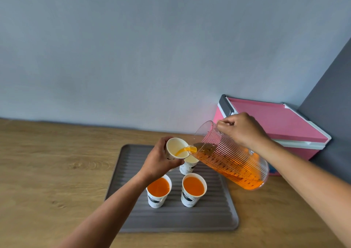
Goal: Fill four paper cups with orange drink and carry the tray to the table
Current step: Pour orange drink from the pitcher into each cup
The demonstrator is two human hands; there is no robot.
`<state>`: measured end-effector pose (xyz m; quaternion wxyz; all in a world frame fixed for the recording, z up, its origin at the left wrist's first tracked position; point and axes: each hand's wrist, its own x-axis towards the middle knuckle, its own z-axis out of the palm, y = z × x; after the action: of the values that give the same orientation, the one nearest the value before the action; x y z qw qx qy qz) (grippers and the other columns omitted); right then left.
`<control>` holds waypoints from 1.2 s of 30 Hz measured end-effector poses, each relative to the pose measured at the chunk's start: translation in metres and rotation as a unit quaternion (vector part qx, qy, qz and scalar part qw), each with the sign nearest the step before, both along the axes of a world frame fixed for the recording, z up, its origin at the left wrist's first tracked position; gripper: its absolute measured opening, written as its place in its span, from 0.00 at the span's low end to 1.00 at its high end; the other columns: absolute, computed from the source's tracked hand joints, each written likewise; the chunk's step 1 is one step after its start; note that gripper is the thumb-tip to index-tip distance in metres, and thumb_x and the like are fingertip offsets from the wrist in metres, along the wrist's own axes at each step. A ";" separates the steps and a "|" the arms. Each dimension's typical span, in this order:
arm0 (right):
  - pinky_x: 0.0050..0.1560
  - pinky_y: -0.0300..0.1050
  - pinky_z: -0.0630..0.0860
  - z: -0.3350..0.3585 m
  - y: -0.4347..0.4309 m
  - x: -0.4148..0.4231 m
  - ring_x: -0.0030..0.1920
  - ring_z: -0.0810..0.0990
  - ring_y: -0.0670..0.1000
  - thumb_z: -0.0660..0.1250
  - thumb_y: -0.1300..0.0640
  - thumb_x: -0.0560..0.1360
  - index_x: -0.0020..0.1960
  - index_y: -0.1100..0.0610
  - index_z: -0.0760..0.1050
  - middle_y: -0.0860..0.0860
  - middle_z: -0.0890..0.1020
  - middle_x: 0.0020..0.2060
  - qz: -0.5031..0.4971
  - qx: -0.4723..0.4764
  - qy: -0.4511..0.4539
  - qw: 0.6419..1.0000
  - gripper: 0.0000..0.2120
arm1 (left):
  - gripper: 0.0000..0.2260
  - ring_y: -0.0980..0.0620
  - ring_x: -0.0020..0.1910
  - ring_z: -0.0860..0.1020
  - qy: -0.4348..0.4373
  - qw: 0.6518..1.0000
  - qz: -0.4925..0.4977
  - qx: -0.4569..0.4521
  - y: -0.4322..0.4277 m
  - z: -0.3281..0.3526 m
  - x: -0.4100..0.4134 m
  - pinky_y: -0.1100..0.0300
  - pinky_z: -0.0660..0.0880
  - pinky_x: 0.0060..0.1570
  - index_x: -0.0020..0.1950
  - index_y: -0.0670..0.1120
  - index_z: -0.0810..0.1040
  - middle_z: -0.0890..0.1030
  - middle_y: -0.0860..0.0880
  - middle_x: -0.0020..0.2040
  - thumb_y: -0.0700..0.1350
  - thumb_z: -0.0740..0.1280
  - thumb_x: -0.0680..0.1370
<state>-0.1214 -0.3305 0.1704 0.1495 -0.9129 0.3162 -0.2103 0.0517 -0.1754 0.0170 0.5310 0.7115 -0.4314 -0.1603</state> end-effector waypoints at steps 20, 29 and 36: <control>0.34 0.38 0.64 0.002 0.002 0.005 0.27 0.69 0.40 0.66 0.46 0.76 0.26 0.45 0.67 0.40 0.67 0.21 0.011 -0.018 0.019 1.000 0.20 | 0.33 0.57 0.56 0.77 0.018 1.000 -0.001 -0.006 -0.002 -0.005 -0.002 0.58 0.79 0.54 0.67 0.55 0.67 0.76 0.57 0.59 0.51 0.79 0.66; 0.35 0.38 0.68 0.002 0.003 0.008 0.29 0.75 0.42 0.65 0.45 0.75 0.30 0.46 0.74 0.36 0.76 0.24 0.009 -0.021 0.030 0.999 0.16 | 0.33 0.57 0.56 0.77 0.029 1.000 -0.005 -0.004 0.000 -0.005 -0.001 0.61 0.77 0.53 0.66 0.56 0.66 0.76 0.58 0.58 0.50 0.79 0.67; 0.36 0.40 0.72 -0.002 0.000 0.010 0.30 0.78 0.42 0.64 0.44 0.75 0.33 0.49 0.79 0.42 0.83 0.35 0.005 -0.024 0.041 0.999 0.16 | 0.33 0.58 0.56 0.77 0.030 1.000 -0.006 -0.004 0.001 -0.005 0.000 0.64 0.76 0.51 0.67 0.54 0.67 0.76 0.57 0.58 0.50 0.79 0.67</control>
<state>-0.1118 -0.3307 0.1689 0.1155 -0.9258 0.3120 -0.1793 0.0513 -0.1747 0.0117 0.5454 0.7019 -0.4201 -0.1828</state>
